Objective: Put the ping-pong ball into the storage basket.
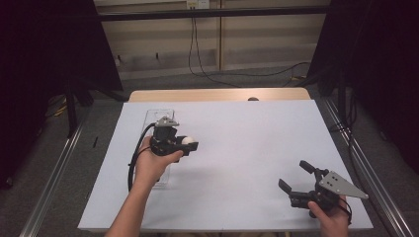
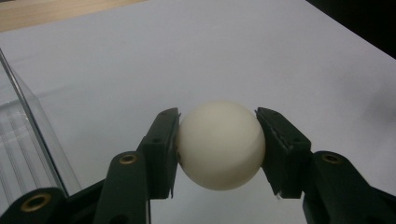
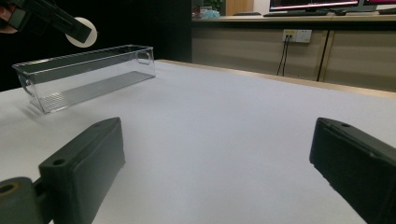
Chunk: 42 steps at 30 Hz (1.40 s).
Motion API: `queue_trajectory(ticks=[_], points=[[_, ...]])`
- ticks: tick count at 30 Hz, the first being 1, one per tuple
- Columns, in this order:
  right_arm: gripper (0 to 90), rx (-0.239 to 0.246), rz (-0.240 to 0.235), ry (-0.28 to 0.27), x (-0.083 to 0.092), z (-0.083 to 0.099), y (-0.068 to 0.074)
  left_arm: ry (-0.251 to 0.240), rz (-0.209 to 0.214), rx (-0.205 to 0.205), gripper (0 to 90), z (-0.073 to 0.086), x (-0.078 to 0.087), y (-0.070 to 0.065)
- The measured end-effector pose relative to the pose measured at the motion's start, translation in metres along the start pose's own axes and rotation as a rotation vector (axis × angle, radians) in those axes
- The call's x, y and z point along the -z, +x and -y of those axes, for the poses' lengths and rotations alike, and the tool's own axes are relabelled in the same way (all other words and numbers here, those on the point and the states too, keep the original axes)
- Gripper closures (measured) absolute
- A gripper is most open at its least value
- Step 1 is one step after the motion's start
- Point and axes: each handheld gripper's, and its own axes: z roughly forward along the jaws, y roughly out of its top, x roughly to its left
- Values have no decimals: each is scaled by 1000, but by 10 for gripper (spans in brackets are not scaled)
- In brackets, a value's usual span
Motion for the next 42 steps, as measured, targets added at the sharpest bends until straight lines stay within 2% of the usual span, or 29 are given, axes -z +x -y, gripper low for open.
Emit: queue_trajectory(ticks=[2,4,5,7,12,13,21,22,23,25,26,27,28,29,31,32,37,39,40,42], points=[[28,0,4,-1,0,0,0,3,3,-7,512,0,2,2],[28,1,4,-1,-1,0,0,-15,-3,4,512,-1,2,2],[28,8,-3,1,0,0,0,-3,-6,2,512,-1,3,2],[28,3,0,-1,0,0,0,-8,-11,14,512,-1,4,3],[28,1,2,-4,0,0,0,2,-16,-1,513,-2,8,6],[28,-2,4,-1,0,0,0,-11,-17,17,512,-2,8,5],[28,0,2,-2,0,0,0,-5,-21,0,512,-2,12,8],[28,1,4,-2,-1,0,0,-7,-21,13,512,-2,13,8],[28,7,-2,0,-1,0,0,0,-27,4,512,-2,14,9],[28,9,1,-1,-1,0,0,-18,-23,21,512,-1,13,10],[28,8,1,-1,-1,0,0,-5,-29,16,512,-1,14,11],[28,8,2,-1,-1,0,0,-20,-28,26,512,-1,14,11],[28,1,4,-2,-1,0,0,-10,-29,20,512,-1,15,12],[28,1,4,-2,-1,0,0,-21,-32,34,512,-1,15,11],[28,0,8,-4,-1,0,0,-10,-35,22,513,-1,17,13],[28,0,4,-2,0,0,0,-28,-33,38,512,-1,16,12],[28,-4,8,0,0,0,-1,-10,-40,11,512,0,18,16],[28,1,4,-2,0,0,-1,-12,-39,19,512,0,19,16],[28,-1,4,-2,0,0,-1,-19,-43,36,512,0,19,15],[28,-4,5,0,0,0,-1,-19,-47,38,513,-1,20,15]])
